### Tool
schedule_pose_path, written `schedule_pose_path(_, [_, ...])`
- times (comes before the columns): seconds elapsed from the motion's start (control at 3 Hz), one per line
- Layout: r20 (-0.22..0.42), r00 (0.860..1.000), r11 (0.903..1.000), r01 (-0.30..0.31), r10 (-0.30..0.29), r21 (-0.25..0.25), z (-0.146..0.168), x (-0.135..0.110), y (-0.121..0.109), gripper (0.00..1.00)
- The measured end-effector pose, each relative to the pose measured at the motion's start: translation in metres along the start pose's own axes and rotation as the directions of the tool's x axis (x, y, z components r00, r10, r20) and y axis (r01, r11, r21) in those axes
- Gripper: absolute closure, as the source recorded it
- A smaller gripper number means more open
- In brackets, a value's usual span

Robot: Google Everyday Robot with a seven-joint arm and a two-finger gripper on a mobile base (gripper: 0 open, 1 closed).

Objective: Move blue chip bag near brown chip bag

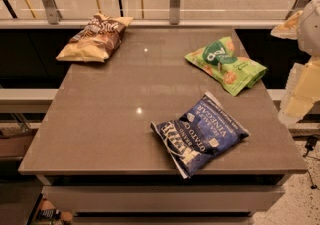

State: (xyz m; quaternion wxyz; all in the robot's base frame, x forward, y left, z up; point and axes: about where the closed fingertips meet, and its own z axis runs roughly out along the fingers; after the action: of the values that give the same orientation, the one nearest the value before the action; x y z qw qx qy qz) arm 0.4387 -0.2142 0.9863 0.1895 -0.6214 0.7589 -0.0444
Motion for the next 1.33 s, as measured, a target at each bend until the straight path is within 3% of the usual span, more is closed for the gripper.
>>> schedule_pose_path(0.33, [0.025,0.990,0.9900,0.141,-0.141,0.003,0.000,-0.004,0.005,0.00])
schedule_pose_path(0.67, [-0.006,0.939,0.9384,0.344,-0.345,-0.029,0.005,-0.013,0.017,0.00])
schedule_pose_path(1.0, [-0.087,0.869,0.8738,0.482,-0.486,-0.065,0.017,-0.025,0.028,0.00])
schedule_pose_path(1.33, [-0.128,0.823,0.8330,0.546,-0.553,-0.091,0.035,-0.030,0.032,0.00])
